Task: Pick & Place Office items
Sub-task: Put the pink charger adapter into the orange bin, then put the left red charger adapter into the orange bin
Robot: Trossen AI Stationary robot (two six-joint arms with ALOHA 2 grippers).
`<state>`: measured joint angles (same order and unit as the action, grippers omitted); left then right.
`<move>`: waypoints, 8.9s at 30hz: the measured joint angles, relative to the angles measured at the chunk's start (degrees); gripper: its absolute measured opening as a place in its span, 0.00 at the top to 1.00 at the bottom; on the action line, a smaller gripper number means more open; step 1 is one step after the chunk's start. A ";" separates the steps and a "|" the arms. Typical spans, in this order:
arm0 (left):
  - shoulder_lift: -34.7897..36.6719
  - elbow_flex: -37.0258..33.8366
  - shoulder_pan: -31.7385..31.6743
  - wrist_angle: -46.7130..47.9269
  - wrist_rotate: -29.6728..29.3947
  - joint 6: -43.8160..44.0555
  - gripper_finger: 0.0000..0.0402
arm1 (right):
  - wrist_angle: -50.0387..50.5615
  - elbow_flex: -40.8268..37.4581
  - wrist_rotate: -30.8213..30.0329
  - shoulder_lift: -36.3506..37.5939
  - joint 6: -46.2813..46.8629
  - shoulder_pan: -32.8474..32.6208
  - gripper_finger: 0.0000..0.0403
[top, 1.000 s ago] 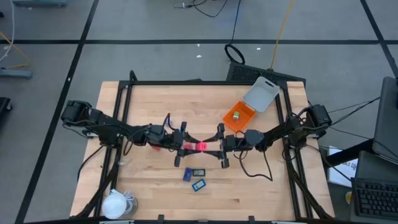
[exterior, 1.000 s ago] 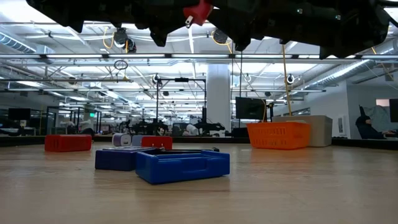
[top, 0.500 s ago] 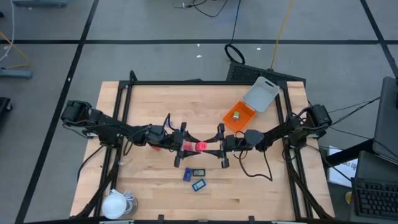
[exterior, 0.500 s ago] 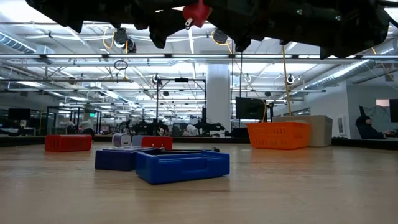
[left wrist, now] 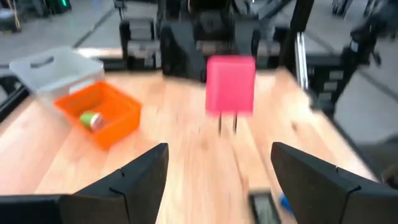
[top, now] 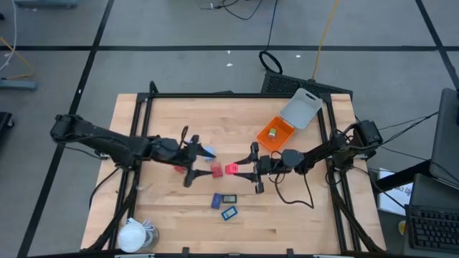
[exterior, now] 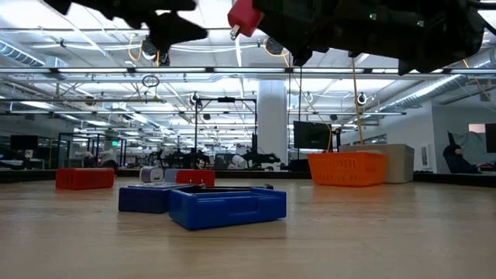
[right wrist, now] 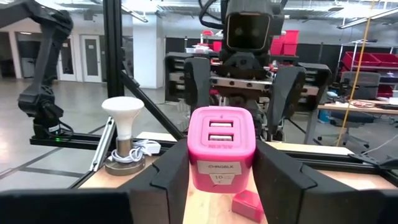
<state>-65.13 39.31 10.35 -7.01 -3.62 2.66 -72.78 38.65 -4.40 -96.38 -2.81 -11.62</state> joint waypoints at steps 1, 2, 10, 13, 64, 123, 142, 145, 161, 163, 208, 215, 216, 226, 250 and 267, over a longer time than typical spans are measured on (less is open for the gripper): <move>1.27 0.00 0.00 3.06 0.00 -0.36 0.28 | 0.30 0.00 0.00 0.18 0.00 -0.01 0.64; 2.37 0.00 0.00 5.97 0.02 -1.17 0.28 | 0.76 0.00 0.00 0.39 0.00 -0.02 0.64; 9.15 -0.85 0.00 20.18 0.04 -3.78 0.32 | 6.61 -2.19 -2.88 5.89 -0.04 -0.02 0.65; 11.86 -2.05 0.00 19.92 0.04 -4.67 0.31 | 8.69 -4.20 -3.37 9.72 0.24 -0.09 0.65; 59.92 -28.35 -3.04 17.09 -2.03 -6.58 0.30 | 20.38 -27.47 -31.94 36.81 4.96 0.02 0.64; 59.90 -28.33 -3.03 17.03 -2.10 -6.48 0.32 | 18.18 -27.41 -29.83 16.59 19.93 11.69 0.64; 59.90 -28.30 -3.02 17.03 -2.10 -6.49 0.32 | 17.80 -27.39 -28.38 16.59 19.08 11.67 0.64; 59.90 -28.30 -3.04 17.03 -2.10 -6.49 0.32 | 17.98 -27.39 -28.39 16.59 19.06 12.14 0.64; 59.90 -28.30 -3.04 17.03 -2.10 -6.49 0.32 | 18.65 -27.36 -28.37 16.59 19.21 12.20 0.64; 59.90 -28.30 -3.04 17.03 -2.10 -6.49 0.32 | 18.64 -27.36 -28.37 16.59 19.22 12.20 0.63; 59.90 -28.30 -3.02 17.03 -2.08 -6.49 0.32 | 18.65 -27.36 -28.33 16.59 19.13 12.15 0.62; 59.90 -28.30 -3.02 17.03 -2.09 -6.49 0.32 | 18.65 -27.36 -28.30 16.59 19.06 12.15 0.59; 59.90 -28.30 -3.02 17.05 -2.08 -6.49 0.32 | 18.66 -27.36 -28.30 16.59 19.07 12.15 0.58; 59.90 -28.30 -3.02 17.05 -2.08 -6.49 0.32 | 18.65 -27.36 -28.30 16.60 20.07 12.17 0.44; 59.90 -28.30 -3.02 17.05 -2.08 -6.49 0.32 | 18.76 -27.36 -28.30 16.60 20.11 12.17 0.43; 59.90 -28.30 -3.04 17.05 -2.08 -6.49 0.32 | 19.24 -27.36 -28.41 16.61 20.11 12.17 0.44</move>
<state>-5.23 11.00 7.31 10.04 -5.69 -3.84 -53.54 11.29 -32.81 -79.77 17.30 0.56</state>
